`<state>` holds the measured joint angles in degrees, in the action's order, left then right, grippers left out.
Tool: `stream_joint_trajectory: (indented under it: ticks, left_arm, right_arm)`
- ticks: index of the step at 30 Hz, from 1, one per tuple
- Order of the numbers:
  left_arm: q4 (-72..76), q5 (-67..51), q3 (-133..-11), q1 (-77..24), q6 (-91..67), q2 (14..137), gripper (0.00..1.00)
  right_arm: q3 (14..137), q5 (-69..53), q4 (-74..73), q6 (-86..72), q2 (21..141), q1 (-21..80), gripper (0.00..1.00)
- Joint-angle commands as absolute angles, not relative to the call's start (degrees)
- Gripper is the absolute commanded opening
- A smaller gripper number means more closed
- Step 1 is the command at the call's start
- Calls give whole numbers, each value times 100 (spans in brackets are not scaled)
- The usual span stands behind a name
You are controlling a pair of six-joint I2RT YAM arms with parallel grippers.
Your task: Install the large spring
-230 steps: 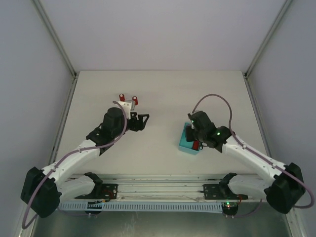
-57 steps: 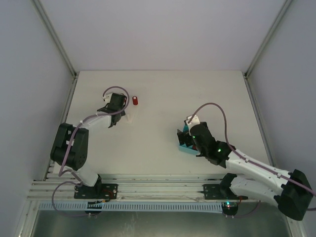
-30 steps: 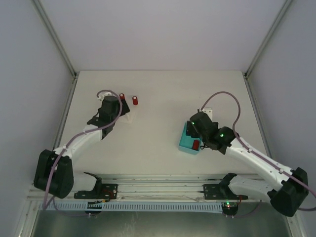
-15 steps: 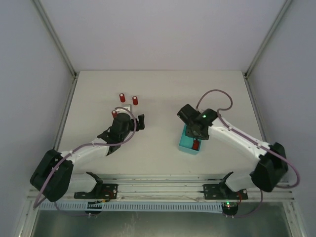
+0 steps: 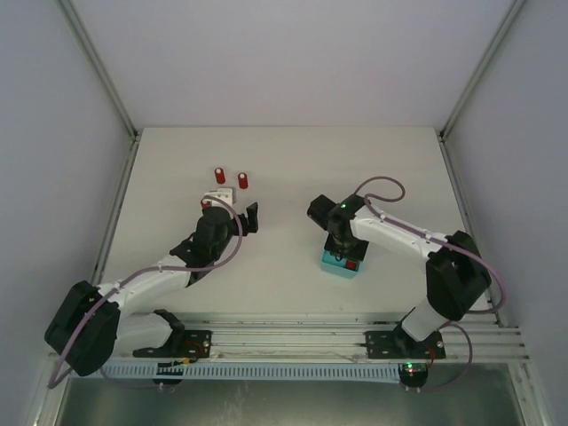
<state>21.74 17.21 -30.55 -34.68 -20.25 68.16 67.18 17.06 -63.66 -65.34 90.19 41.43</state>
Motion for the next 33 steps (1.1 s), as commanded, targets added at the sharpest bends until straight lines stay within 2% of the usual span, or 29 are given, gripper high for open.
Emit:
stream_joint_trajectory:
  ticks: [1, 7, 13, 18, 23, 29, 33]
  left_arm:
    - [2325, 1949, -2943, -3533, -1883, 6657, 99]
    - [2175, 2075, -3089, -3544, -1842, 6872, 99]
    - [1982, 2322, -3227, -3550, -1826, 7025, 99]
    - [1942, 2442, -3237, -3543, -1804, 7040, 99]
    - [1935, 2494, -3243, -3544, -1791, 7049, 99]
    - [1942, 2554, -3235, -3543, -1792, 7049, 99]
    - [1943, 2598, -3226, -3544, -1809, 7034, 99]
  right_arm:
    - [6434, 1644, -6259, -6872, 9280, 4113, 35]
    - [5885, 1357, -5596, -6969, 9306, 3912, 36]
    - [5644, 1014, -4918, -6762, 9616, 3779, 41]
    - [5493, 869, -4341, -6589, 9804, 3718, 41]
    - [5469, 1109, -4219, -6386, 9808, 3709, 33]
    - [5234, 1416, -3949, -6008, 9274, 3709, 20]
    - [5152, 1574, -3855, -5736, 8896, 3708, 17]
